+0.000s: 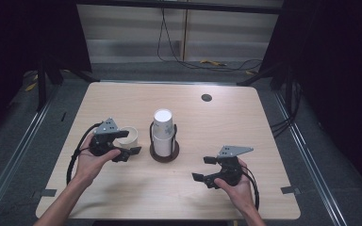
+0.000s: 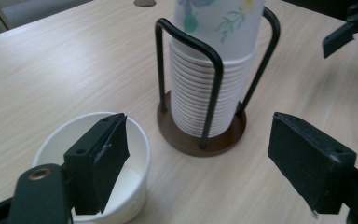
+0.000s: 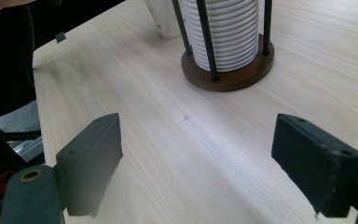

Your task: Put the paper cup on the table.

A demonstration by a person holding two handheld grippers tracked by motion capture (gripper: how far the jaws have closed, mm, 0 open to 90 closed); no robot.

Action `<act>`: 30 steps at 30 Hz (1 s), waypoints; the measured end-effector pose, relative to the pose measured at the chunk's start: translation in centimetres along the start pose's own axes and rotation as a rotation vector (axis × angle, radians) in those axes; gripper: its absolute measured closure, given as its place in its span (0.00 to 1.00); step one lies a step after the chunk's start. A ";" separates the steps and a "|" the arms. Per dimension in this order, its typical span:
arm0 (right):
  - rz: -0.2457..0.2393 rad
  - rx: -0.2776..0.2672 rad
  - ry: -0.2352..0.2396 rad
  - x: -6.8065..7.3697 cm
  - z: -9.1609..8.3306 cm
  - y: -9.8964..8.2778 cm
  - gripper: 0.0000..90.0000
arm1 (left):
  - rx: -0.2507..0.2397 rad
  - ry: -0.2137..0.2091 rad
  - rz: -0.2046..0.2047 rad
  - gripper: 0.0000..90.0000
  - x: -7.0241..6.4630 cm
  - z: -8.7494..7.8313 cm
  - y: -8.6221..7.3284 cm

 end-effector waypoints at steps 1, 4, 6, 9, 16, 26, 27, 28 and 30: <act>0.000 0.000 -0.002 0.0 0.0 0.0 0.18 | -0.006 0.009 0.001 0.22 -0.2 0.0 -0.2; 0.000 0.002 -0.006 0.0 0.1 0.0 0.18 | -0.018 0.002 -0.024 0.22 -0.6 -0.1 -0.9; 0.000 0.001 -0.009 0.0 0.1 -0.1 0.18 | -0.013 0.004 -0.019 0.22 -0.8 -0.2 -1.3; 0.000 0.002 -0.017 0.0 0.2 -0.1 0.17 | -0.022 -0.016 -0.041 0.22 -1.2 -0.3 -1.8; 0.002 0.002 -0.031 0.1 0.1 -0.1 0.16 | -0.016 -0.039 -0.011 0.22 -2.8 -0.9 -2.8; 0.017 -0.006 -0.075 0.0 -0.1 -0.6 0.16 | 0.000 0.000 -0.017 0.22 -3.7 -0.4 -4.9; 0.016 -0.007 -0.077 0.0 0.0 -0.6 0.16 | -0.009 -0.003 -0.025 0.22 -3.8 -0.4 -5.1; 0.016 -0.006 -0.076 0.0 0.0 -0.6 0.16 | -0.005 -0.006 -0.026 0.22 -3.8 -0.4 -5.3; 0.017 -0.001 -0.084 0.0 0.1 -0.6 0.16 | -0.020 -0.005 -0.035 0.21 -4.0 -0.4 -5.6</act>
Point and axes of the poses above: each handheld gripper's, and its own axes: z roughly forward along the jaws, y roughly out of its top, x roughly to its left, the point moved 2 cm from there along z, roughly forward along the jaws, and after that the axes turned 4 degrees about z, right-handed, at the moved point
